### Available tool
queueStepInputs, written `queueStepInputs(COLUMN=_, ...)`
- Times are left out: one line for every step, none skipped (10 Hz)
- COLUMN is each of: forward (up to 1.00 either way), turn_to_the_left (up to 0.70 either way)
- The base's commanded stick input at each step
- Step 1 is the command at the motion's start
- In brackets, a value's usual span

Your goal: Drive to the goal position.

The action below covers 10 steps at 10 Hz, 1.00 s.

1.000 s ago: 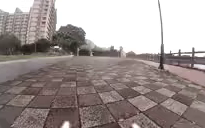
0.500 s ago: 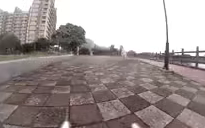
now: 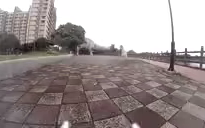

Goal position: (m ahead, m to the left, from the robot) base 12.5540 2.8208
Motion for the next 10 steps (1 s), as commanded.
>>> queueStepInputs(forward=0.7, turn_to_the_left=0.35)
queueStepInputs(forward=0.7, turn_to_the_left=0.35)
queueStepInputs(forward=0.7, turn_to_the_left=0.35)
queueStepInputs(forward=0.7, turn_to_the_left=0.35)
queueStepInputs(forward=0.7, turn_to_the_left=0.33)
queueStepInputs(forward=0.7, turn_to_the_left=0.24)
queueStepInputs(forward=0.7, turn_to_the_left=0.19)
queueStepInputs(forward=0.7, turn_to_the_left=0.08)
queueStepInputs(forward=0.7, turn_to_the_left=0.0)
queueStepInputs(forward=0.7, turn_to_the_left=0.0)
